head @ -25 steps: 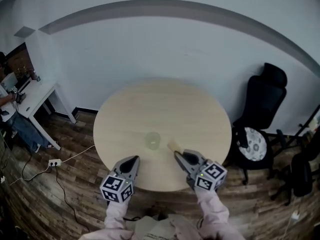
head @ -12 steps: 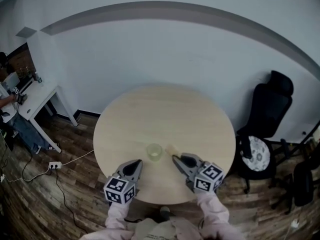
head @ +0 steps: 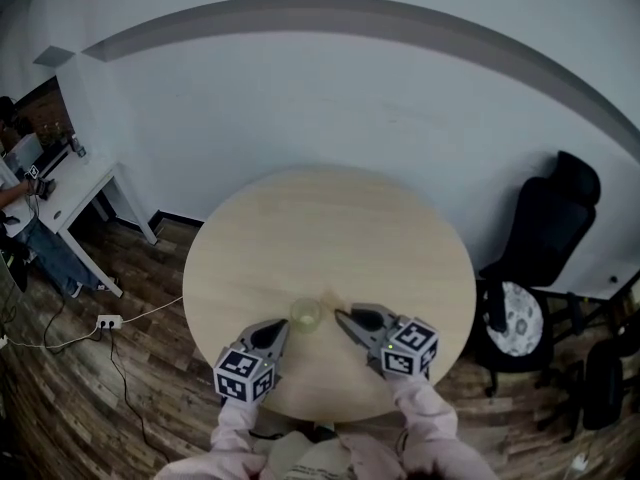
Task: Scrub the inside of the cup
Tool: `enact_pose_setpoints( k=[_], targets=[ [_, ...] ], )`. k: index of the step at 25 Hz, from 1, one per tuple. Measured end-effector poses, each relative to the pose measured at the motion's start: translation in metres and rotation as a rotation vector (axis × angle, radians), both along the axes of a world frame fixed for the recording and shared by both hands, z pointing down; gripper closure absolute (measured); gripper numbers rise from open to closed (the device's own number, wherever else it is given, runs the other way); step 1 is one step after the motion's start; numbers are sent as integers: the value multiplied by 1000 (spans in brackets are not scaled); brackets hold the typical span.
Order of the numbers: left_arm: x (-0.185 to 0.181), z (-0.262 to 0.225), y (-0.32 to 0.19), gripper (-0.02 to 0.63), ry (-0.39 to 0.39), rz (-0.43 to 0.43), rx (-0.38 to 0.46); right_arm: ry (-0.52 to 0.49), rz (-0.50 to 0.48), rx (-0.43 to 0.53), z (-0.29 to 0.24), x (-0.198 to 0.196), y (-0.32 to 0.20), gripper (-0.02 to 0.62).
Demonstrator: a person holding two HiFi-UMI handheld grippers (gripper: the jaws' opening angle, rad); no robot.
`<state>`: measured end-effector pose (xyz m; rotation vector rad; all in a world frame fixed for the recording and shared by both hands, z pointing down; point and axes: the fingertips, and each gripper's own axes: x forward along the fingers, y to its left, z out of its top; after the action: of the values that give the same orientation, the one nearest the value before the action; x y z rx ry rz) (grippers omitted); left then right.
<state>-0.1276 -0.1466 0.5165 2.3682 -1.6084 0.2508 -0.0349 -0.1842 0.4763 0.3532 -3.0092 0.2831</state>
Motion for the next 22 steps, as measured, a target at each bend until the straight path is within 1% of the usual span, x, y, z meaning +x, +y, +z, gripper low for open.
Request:
enact_pose_setpoints(
  k=[6,9,12,16,22],
  targets=[
    [1,17,-9,604,-2,-3,-33,60,-60,1,10,-16,-9,569],
    [-1,23,-14,604,-29,-18,-32,82,-86,13,13,-26,-16,569],
    [3,36,-15,603,-46,-16,-60,121,-110,18,21,-31,-18,569],
    [1,44,-18,579,-41,-18,-70,187,-155,49,28,-41,-18,569],
    [0,62,-21,451,-29,14,-108,249,-197,57,41,-54,-18,569]
  ],
)
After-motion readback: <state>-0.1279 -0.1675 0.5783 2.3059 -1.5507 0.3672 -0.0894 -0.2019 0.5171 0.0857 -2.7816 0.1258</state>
